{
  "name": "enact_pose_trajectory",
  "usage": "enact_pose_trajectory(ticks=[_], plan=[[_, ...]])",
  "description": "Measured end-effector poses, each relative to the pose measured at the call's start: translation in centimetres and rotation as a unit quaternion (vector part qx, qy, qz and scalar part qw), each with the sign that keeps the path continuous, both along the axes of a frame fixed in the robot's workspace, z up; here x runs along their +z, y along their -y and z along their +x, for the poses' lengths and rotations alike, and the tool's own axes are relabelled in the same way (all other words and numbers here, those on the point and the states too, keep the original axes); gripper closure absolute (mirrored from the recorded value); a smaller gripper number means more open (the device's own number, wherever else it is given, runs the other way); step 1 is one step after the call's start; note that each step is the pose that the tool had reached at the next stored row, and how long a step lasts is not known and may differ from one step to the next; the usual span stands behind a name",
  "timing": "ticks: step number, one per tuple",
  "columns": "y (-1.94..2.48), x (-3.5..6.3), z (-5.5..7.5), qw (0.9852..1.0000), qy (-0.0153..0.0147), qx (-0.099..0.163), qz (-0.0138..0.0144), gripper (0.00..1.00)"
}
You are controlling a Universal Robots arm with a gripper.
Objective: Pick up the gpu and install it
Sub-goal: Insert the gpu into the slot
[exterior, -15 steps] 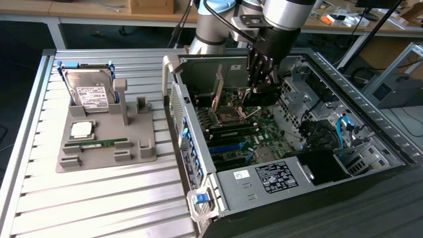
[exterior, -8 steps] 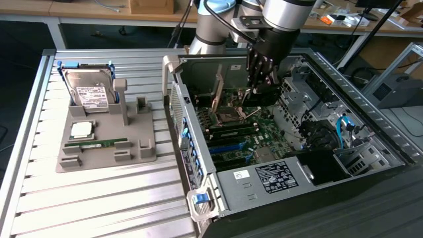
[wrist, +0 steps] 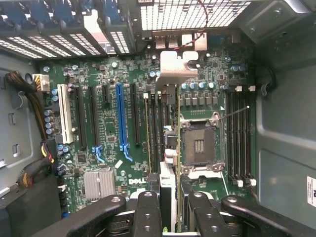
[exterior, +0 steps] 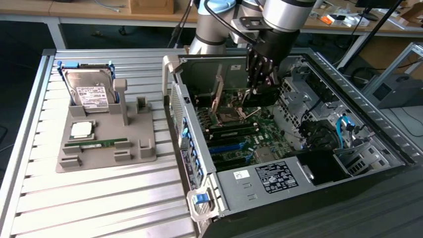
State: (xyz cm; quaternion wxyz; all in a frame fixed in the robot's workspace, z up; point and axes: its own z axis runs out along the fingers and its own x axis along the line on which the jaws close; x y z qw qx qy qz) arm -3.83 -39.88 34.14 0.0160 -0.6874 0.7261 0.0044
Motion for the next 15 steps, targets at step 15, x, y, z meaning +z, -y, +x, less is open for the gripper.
enact_pose_trajectory(ticks=[15], plan=[[1.10, -0.07, 0.0, 1.0000, 0.0000, 0.003, -0.0001, 0.73]])
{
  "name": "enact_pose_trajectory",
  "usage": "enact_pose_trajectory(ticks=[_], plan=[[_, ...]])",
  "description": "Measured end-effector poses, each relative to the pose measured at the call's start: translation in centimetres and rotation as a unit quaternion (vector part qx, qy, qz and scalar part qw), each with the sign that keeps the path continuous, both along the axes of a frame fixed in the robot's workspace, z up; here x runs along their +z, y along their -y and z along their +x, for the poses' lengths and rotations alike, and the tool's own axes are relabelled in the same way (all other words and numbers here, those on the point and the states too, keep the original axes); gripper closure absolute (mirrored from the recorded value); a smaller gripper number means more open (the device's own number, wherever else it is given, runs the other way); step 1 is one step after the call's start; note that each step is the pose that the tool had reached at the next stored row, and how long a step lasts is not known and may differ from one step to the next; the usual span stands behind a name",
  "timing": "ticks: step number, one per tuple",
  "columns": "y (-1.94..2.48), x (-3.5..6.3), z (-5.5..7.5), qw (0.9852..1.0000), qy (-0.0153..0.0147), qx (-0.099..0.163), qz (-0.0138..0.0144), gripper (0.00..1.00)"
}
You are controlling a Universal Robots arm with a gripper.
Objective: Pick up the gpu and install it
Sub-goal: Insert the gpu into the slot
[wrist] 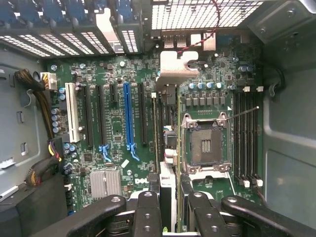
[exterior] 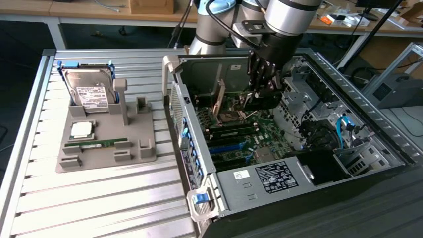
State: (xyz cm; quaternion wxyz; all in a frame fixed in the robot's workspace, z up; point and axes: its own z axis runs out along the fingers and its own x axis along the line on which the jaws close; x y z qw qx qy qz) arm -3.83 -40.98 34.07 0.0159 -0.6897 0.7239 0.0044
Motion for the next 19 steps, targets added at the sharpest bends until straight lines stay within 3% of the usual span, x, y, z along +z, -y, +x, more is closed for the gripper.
enact_pose_trajectory(ticks=[19], plan=[[0.68, -0.04, 0.00, 1.0000, 0.0000, 0.002, 0.0000, 0.73]])
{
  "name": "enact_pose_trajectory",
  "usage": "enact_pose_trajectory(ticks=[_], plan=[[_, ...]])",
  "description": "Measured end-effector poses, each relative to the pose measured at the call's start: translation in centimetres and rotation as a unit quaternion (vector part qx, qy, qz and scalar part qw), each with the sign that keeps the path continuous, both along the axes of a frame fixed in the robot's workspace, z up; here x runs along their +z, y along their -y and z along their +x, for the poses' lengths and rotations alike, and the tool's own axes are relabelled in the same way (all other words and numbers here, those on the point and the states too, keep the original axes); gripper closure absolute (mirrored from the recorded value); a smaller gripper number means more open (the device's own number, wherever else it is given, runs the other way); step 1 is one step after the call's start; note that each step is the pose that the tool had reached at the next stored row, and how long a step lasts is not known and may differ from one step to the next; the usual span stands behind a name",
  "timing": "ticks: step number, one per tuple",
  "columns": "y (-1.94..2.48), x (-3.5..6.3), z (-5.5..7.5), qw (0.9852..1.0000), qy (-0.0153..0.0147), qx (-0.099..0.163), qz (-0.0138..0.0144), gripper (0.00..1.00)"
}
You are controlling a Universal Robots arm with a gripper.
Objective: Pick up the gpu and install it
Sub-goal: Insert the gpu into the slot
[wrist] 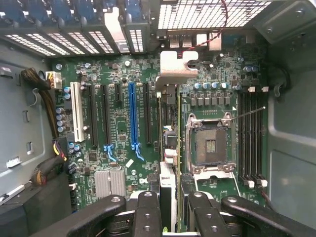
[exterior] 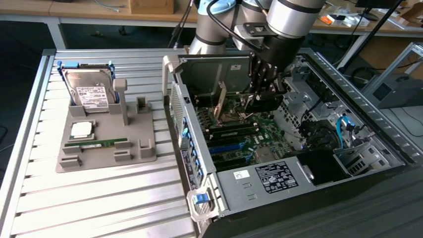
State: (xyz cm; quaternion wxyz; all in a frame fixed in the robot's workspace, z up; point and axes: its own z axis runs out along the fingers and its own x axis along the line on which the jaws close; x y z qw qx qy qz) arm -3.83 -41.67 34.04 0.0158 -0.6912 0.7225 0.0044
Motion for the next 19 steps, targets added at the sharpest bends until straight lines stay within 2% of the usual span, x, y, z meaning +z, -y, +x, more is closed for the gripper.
enact_pose_trajectory(ticks=[19], plan=[[0.54, -0.11, 0.00, 1.0000, 0.0000, 0.001, 0.0000, 0.73]])
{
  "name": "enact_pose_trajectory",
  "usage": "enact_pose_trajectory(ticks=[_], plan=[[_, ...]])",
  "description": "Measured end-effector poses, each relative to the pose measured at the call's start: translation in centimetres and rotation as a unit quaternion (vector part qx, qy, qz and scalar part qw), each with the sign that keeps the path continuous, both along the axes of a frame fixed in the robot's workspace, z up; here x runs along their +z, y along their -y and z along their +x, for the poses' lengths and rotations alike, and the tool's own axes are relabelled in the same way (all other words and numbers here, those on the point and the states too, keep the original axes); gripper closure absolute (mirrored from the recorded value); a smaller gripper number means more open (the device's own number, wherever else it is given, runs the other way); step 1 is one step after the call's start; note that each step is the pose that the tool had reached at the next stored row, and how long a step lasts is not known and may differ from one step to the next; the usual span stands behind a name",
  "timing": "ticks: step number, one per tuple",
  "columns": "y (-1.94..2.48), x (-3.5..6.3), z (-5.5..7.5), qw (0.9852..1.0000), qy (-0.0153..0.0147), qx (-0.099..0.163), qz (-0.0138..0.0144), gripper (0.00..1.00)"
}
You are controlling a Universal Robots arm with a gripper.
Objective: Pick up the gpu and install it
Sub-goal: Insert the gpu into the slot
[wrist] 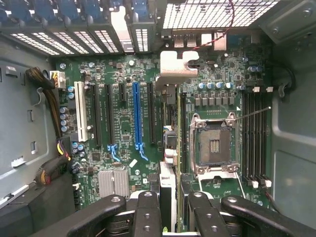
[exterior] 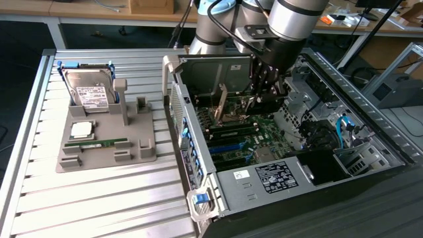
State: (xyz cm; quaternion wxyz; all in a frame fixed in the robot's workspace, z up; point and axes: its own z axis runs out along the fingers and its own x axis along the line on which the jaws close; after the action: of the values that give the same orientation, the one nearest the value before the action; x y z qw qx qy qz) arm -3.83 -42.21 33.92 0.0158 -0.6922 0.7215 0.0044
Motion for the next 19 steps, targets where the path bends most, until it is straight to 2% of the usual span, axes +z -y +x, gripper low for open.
enact_pose_trajectory(ticks=[7, 19], plan=[[0.14, -0.06, -0.01, 1.0000, 0.0000, 0.000, 0.0000, 0.73], [0.71, -0.20, -0.13, 1.0000, 0.0000, 0.000, 0.0000, 0.73]])
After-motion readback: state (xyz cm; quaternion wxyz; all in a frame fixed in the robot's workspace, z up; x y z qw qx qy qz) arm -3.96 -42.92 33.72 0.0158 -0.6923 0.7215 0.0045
